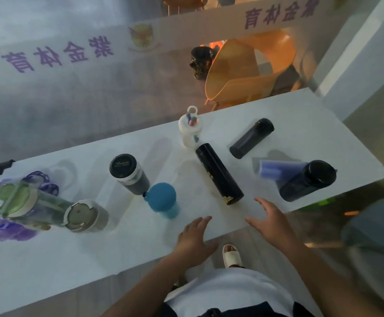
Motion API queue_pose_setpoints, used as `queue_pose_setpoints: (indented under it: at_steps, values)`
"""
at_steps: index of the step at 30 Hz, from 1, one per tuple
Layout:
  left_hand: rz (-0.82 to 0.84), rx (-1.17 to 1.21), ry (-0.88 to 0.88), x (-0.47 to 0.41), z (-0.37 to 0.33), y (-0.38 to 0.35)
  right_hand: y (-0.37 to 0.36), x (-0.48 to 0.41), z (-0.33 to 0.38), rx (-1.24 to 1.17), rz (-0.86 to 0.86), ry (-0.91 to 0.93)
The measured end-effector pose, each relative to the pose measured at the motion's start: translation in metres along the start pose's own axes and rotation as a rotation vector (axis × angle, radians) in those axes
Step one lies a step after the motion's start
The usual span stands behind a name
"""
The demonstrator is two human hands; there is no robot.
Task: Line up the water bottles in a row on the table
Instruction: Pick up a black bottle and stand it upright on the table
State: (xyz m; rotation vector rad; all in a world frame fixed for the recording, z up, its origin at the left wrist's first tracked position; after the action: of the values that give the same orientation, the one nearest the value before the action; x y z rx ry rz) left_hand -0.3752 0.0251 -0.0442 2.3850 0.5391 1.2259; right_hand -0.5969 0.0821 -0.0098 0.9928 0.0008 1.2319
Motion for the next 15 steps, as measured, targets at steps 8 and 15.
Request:
queue_pose_setpoints:
  at_steps: [8, 15]
  values:
    - [-0.292, 0.573, 0.214, -0.067, -0.055, 0.042, 0.016, -0.038, -0.033, 0.201, 0.202, 0.098]
    - [-0.442, 0.922, 0.307, -0.119, -0.072, 0.084, 0.017, -0.06, -0.033, 0.242, 0.311, 0.161]
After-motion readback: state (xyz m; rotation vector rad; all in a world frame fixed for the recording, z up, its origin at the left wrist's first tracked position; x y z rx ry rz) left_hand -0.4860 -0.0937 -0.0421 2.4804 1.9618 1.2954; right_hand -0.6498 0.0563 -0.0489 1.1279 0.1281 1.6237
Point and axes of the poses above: each hand's wrist, its own x-axis away from the middle knuckle, its own y-axis out of the back of the hand, z = x × y, the point moved 10 cm from there along -x, towards the middle knuckle, and after that the axes turned 7 degrees about z, right-handed, at the moved point
